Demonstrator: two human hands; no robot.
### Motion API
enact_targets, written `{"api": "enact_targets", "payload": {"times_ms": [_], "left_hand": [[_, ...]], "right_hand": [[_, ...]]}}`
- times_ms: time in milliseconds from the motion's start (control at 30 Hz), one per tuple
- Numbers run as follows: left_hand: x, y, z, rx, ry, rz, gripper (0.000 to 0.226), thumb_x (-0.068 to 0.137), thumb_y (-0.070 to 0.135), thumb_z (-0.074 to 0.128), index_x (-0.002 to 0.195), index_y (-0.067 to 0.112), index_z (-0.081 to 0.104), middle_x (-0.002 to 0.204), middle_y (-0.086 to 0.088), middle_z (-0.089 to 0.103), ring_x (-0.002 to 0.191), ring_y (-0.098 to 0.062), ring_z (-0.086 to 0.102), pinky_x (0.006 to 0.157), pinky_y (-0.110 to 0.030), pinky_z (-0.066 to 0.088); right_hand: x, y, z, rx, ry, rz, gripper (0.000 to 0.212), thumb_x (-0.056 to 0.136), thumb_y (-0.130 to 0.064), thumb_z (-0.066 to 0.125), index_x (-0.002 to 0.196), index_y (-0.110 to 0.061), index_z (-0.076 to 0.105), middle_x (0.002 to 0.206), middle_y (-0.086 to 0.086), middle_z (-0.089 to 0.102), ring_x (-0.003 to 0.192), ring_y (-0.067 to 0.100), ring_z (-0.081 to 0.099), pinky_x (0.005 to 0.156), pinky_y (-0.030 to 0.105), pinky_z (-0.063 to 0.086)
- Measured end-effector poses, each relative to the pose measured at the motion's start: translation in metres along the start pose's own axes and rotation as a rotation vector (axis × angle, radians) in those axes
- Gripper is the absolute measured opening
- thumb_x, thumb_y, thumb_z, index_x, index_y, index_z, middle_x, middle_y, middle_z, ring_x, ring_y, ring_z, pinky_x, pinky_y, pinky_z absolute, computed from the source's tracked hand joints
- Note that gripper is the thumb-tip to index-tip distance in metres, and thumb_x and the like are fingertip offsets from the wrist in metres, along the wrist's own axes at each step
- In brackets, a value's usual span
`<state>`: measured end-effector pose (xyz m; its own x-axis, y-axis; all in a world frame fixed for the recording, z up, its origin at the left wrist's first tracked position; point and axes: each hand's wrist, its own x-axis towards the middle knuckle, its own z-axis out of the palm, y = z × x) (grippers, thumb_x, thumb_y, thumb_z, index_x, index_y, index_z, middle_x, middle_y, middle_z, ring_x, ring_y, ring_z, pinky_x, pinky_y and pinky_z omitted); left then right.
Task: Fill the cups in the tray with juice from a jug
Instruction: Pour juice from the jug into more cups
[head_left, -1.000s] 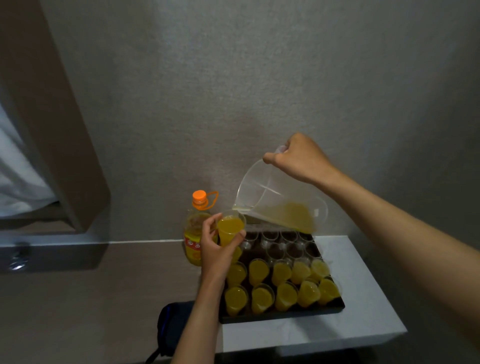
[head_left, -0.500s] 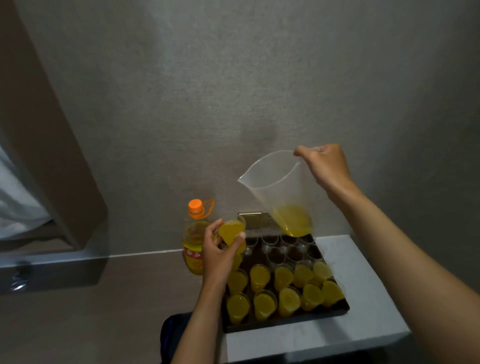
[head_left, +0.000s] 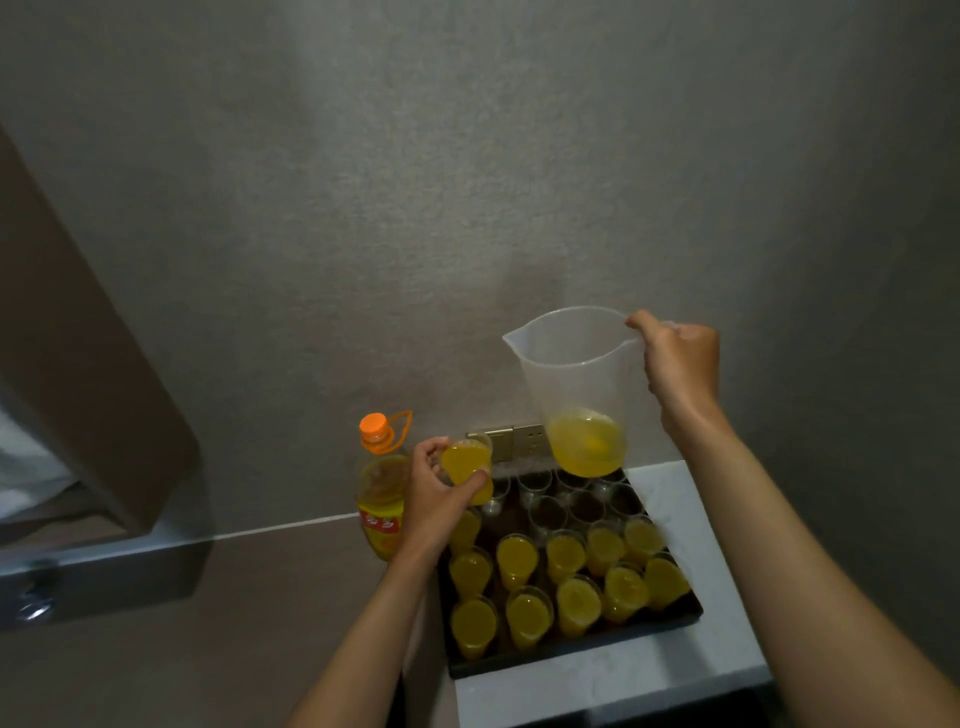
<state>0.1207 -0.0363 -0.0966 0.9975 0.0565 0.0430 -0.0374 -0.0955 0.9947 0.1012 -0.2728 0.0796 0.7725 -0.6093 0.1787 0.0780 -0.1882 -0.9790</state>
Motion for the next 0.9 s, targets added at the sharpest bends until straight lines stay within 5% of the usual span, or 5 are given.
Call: {"api": "enact_targets", "payload": {"times_ms": [200,333,500,700,900], "left_hand": [[0.017,-0.005,0.005,0.143,-0.100,0.015,0.080,0.074,0.016,0.090,0.140,0.022,0.045,0.122,0.009,0.062,0.116,-0.009,0.060,0.097,-0.040,0.054],[0.027,-0.006,0.015,0.280,-0.182,0.048,0.077,0.078,0.007,0.086,0.144,0.015,0.047,0.123,0.004,0.059,0.110,-0.004,0.058,0.097,-0.029,0.050],[0.044,-0.010,0.027,0.442,-0.298,0.058,0.072,0.079,0.014,0.083,0.143,0.019,0.050,0.126,0.001,0.055,0.116,-0.016,0.056,0.098,-0.038,0.051],[0.069,-0.030,0.036,0.632,-0.449,0.049,0.061,0.065,0.023,0.085,0.116,0.017,0.053,0.119,-0.006,0.060,0.112,-0.019,0.058,0.083,-0.023,0.042],[0.093,-0.052,0.039,0.854,-0.574,0.116,0.061,0.064,0.027,0.089,0.110,0.012,0.053,0.115,-0.005,0.057,0.107,-0.027,0.058,0.087,-0.037,0.047]], "right_hand": [[-0.005,0.030,-0.008,-0.005,0.049,0.014,0.038,0.089,-0.025,0.069,0.058,-0.013,0.052,0.053,0.002,0.042,0.055,0.018,0.039,0.054,0.030,0.033],[-0.007,0.050,-0.015,0.011,0.076,0.057,0.035,0.092,-0.024,0.068,0.061,-0.011,0.056,0.054,0.003,0.046,0.055,0.018,0.043,0.053,0.027,0.037],[-0.011,0.068,-0.017,0.041,0.092,0.093,0.036,0.092,-0.024,0.068,0.065,-0.001,0.060,0.059,0.009,0.049,0.056,0.019,0.043,0.055,0.029,0.038],[-0.015,0.078,-0.013,0.069,0.142,0.105,0.049,0.090,-0.022,0.068,0.049,-0.021,0.041,0.049,-0.001,0.037,0.050,0.017,0.033,0.054,0.030,0.033],[-0.013,0.087,-0.009,0.080,0.149,0.111,0.047,0.090,-0.025,0.068,0.049,-0.019,0.046,0.052,0.005,0.044,0.052,0.020,0.039,0.056,0.035,0.039]]}}
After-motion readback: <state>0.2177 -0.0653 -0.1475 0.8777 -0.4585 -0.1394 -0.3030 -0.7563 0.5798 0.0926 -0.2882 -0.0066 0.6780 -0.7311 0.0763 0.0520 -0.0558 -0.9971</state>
